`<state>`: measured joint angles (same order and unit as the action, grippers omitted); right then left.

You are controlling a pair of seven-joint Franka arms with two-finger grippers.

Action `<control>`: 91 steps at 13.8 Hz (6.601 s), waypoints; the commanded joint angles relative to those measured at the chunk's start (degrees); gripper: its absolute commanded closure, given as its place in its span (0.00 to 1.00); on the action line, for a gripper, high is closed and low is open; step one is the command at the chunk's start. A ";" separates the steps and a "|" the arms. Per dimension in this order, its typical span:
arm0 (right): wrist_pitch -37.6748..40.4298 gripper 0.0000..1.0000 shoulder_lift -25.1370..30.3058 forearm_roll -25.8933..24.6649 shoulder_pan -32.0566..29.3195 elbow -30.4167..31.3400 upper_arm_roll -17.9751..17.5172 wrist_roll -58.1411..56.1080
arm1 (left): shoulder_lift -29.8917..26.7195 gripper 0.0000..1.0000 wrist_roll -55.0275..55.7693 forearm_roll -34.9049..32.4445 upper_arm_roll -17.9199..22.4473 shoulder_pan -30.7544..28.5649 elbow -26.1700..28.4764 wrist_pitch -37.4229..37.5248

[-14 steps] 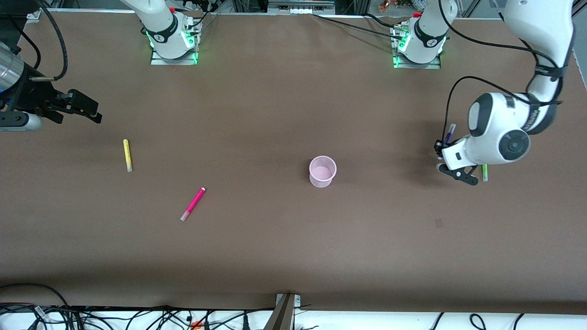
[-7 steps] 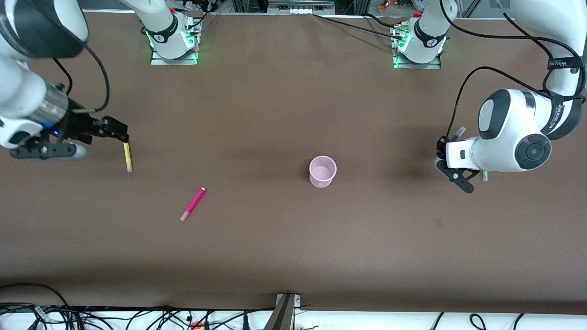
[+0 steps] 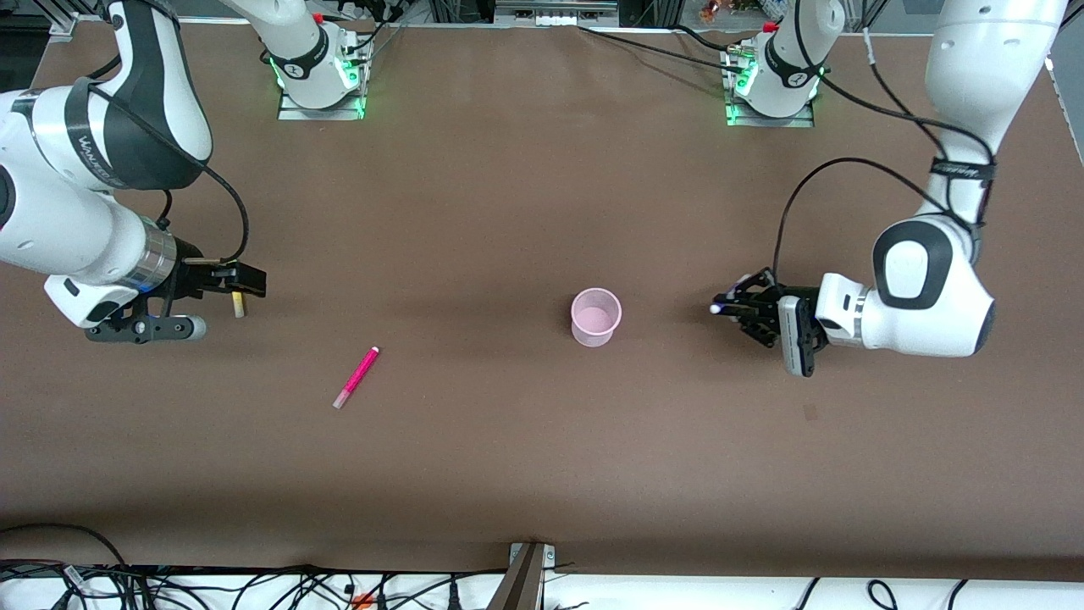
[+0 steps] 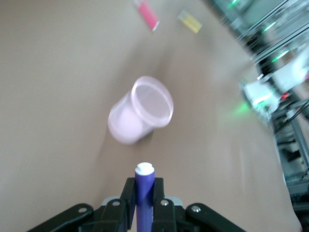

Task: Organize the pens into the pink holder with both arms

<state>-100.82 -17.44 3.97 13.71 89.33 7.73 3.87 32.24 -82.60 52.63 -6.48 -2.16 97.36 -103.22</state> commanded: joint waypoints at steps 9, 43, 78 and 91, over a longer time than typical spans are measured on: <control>-26.59 0.02 -20.95 14.21 4.39 0.50 0.00 19.23 | 5.64 1.00 -31.91 32.51 -5.91 8.12 -2.45 -2.42; -23.76 1.00 -24.66 20.79 5.27 0.16 -2.55 22.66 | 2.04 0.00 -16.75 -2.39 -5.03 -7.05 -6.73 14.34; -34.26 1.00 -31.95 88.75 16.43 -11.19 -19.33 43.95 | -35.38 0.00 91.30 -54.74 5.69 4.71 6.35 -4.18; -33.83 0.22 -33.45 88.40 15.47 -11.37 -18.98 35.78 | -35.93 0.00 91.13 -54.74 4.46 4.62 3.36 6.28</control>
<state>-134.63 -51.30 91.42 29.65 78.36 -11.14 42.47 -3.77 8.64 -3.00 -1.80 2.57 101.48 -97.88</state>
